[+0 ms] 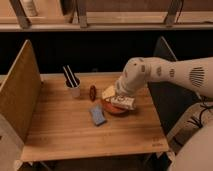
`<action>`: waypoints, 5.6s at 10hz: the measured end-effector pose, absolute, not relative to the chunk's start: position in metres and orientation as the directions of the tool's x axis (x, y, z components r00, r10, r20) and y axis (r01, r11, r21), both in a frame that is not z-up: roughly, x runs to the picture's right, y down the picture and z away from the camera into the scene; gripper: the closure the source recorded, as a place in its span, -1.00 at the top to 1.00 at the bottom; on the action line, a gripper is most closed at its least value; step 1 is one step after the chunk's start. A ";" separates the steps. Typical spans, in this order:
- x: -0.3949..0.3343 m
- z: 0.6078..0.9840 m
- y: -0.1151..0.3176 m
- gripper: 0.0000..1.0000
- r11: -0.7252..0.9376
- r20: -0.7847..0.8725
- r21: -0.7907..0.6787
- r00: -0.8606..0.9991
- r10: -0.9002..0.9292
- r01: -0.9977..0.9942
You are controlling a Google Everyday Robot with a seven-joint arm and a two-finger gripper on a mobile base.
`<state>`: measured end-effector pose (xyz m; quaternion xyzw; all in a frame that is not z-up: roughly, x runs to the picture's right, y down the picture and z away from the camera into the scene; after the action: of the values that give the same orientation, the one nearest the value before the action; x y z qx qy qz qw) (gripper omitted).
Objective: Drag the ceramic bowl in a circle
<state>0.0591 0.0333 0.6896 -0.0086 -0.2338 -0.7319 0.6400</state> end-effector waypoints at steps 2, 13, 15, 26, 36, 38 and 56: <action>0.065 0.695 0.035 0.60 -0.090 0.311 0.317 -0.193 -0.931 0.944; 0.088 0.674 -0.029 0.60 -0.192 0.226 0.465 -0.325 -0.918 0.864; 0.088 0.673 -0.030 0.60 -0.191 0.225 0.471 -0.327 -0.918 0.861; 0.194 0.730 -0.060 0.60 -0.272 0.277 0.333 -0.370 -0.887 0.903; 0.214 0.787 -0.061 0.60 -0.278 0.249 0.211 -0.326 -0.912 0.937; 0.192 0.800 -0.070 0.60 -0.250 0.203 0.246 -0.302 -0.931 0.936; 0.151 0.919 0.038 0.60 -0.013 0.433 0.290 -0.143 -0.890 0.957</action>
<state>0.1510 0.0376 0.9189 -0.0636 -0.2628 -0.7087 0.6516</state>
